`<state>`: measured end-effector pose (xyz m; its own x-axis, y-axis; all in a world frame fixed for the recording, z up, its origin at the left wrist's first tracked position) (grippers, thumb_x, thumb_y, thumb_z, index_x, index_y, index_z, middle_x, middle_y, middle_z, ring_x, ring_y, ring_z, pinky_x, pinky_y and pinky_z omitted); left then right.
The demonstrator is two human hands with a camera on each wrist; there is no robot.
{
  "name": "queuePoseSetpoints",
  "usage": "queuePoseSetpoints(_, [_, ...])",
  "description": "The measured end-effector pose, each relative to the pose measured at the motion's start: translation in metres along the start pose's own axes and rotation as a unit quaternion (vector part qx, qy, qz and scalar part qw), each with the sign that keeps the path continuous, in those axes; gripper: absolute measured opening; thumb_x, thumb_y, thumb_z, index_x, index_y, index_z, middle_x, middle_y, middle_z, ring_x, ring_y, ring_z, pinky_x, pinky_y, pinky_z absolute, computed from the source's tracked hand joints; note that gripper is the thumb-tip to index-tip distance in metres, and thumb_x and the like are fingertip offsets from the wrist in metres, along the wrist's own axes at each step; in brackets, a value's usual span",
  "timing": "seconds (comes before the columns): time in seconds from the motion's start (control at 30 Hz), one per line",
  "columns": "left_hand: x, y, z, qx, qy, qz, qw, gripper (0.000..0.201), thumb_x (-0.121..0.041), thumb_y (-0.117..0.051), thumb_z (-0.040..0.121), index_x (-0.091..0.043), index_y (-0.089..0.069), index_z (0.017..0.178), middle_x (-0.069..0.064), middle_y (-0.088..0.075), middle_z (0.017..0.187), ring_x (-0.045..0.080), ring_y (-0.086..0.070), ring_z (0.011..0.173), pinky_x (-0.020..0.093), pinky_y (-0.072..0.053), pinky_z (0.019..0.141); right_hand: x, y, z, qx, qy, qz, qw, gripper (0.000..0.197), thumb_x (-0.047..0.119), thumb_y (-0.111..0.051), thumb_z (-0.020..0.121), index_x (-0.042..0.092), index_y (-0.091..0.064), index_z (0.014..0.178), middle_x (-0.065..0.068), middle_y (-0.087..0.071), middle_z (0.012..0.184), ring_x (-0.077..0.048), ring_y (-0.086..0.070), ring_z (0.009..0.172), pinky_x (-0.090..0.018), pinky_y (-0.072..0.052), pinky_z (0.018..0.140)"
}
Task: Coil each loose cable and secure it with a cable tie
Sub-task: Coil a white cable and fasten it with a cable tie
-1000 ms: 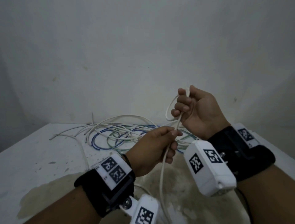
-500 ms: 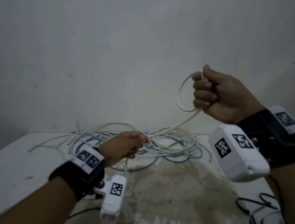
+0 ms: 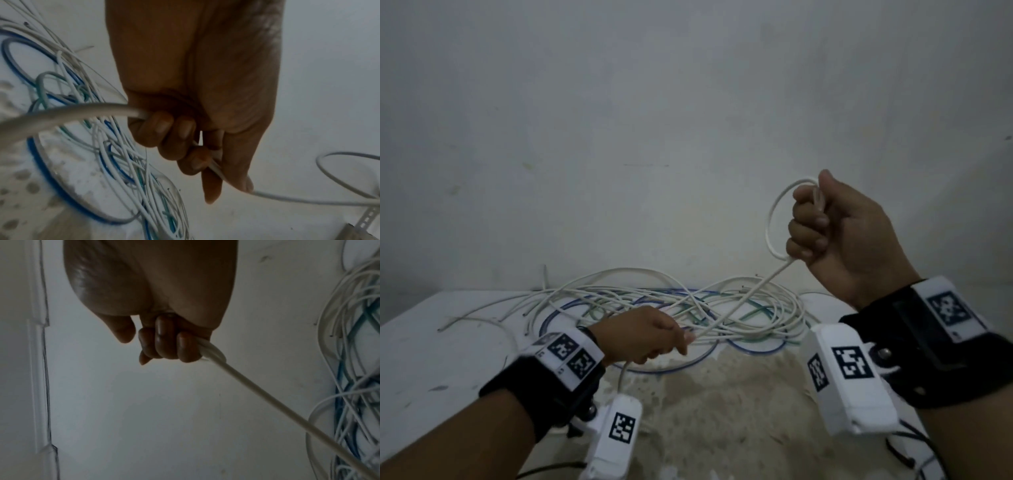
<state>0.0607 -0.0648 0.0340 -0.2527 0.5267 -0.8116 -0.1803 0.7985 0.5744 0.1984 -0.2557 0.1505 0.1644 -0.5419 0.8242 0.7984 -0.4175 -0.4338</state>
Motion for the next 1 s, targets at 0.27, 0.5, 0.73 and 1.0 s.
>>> queuePoseSetpoints(0.27, [-0.004, 0.002, 0.005, -0.069, 0.053, -0.027, 0.996, 0.028, -0.029, -0.053, 0.097, -0.008, -0.063, 0.080, -0.002, -0.034, 0.056, 0.009, -0.029, 0.046, 0.022, -0.025, 0.046, 0.003, -0.002, -0.018, 0.066, -0.065, 0.025, 0.995, 0.037, 0.038, -0.038, 0.093, 0.017, -0.053, 0.066, 0.007, -0.026, 0.041, -0.004, -0.022, 0.030, -0.019, -0.023, 0.034])
queuePoseSetpoints(0.5, [-0.039, 0.064, 0.001, -0.249, 0.065, 0.073, 0.963, 0.042, -0.037, -0.064, 0.089, -0.007, -0.055, 0.061, 0.006, -0.042, 0.051, 0.020, -0.038, 0.045, 0.023, -0.032, 0.046, -0.047, 0.003, -0.048, 0.091, -0.142, -0.107, 0.980, 0.035, 0.035, -0.044, 0.086, 0.009, -0.056, 0.067, 0.004, -0.024, 0.046, -0.008, -0.018, 0.036, -0.023, -0.016, 0.043])
queuePoseSetpoints(0.73, [-0.076, 0.055, -0.009, -0.187, 0.046, -0.282, 0.940, 0.029, -0.013, -0.036, 0.097, -0.002, -0.055, 0.077, -0.002, -0.034, 0.052, 0.007, -0.024, 0.037, 0.015, -0.019, 0.035, -0.087, -0.006, -0.051, 0.071, -0.067, -0.156, 0.983, 0.036, 0.039, -0.044, 0.083, 0.006, -0.053, 0.069, 0.002, -0.027, 0.047, -0.009, -0.020, 0.038, -0.021, -0.022, 0.042])
queuePoseSetpoints(1.0, [-0.087, 0.005, -0.027, -0.189, -0.018, -0.336, 0.922, 0.019, -0.005, -0.044, 0.095, 0.002, -0.061, 0.095, 0.003, -0.042, 0.062, 0.013, -0.041, 0.055, 0.021, -0.041, 0.049, -0.114, -0.007, -0.039, 0.007, -0.046, -0.156, 0.987, 0.039, 0.039, -0.038, 0.094, 0.008, -0.055, 0.076, 0.002, -0.029, 0.050, -0.011, -0.017, 0.042, -0.024, -0.016, 0.044])
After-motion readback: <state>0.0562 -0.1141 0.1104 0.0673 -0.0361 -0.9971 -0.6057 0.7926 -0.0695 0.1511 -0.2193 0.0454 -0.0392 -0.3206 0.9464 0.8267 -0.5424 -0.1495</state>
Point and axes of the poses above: each hand's wrist, its own z-axis towards the middle knuckle, its own y-axis out of the back of the hand, x = y × z, the point moved 2 cm from there along z, towards the middle knuckle
